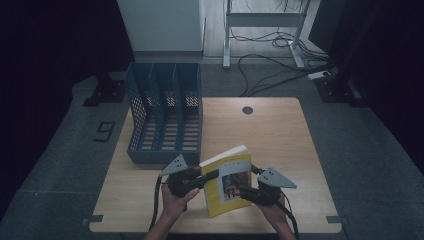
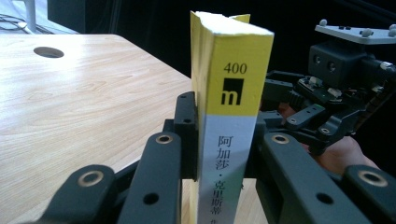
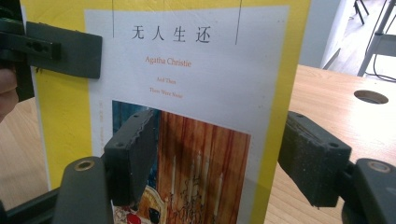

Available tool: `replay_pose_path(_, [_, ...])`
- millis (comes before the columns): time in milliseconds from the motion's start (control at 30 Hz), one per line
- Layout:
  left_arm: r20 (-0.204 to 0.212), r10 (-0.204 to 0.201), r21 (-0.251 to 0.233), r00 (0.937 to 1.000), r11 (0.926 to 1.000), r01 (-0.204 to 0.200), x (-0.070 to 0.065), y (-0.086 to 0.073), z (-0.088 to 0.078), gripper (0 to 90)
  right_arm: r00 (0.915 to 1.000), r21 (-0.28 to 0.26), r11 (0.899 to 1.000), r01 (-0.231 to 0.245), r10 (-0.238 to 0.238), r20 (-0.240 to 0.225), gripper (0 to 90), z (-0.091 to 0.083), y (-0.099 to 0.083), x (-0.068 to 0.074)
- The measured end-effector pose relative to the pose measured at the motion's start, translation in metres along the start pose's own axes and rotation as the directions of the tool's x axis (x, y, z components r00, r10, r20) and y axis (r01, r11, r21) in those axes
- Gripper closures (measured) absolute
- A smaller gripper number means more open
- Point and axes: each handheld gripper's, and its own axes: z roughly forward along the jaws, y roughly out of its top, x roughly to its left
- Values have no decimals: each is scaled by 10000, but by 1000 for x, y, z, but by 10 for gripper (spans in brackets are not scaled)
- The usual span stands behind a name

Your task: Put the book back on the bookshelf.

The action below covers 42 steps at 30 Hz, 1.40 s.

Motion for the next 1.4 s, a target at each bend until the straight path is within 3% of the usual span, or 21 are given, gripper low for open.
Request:
replay_pose_path(500, [-102, -231, -491, 9997, 9985, 226, 4, 1, -11, 756, 9995, 20, 9996, -287, 287, 166, 296, -3, -5, -9])
replay_pose_path(1167, [-307, -325, -1001, 9990, 9945, 293, 5, 4, -29, 754, 9987, 522, 9980, -367, 348, 371, 294, 1, -14, -17])
replay_pose_path(1400, [-395, -382, -1188, 9985, 9924, 333, 7, 6, -37, 754, 9971, 946, 9939, -565, 514, 559, 291, 5, -21, -25])
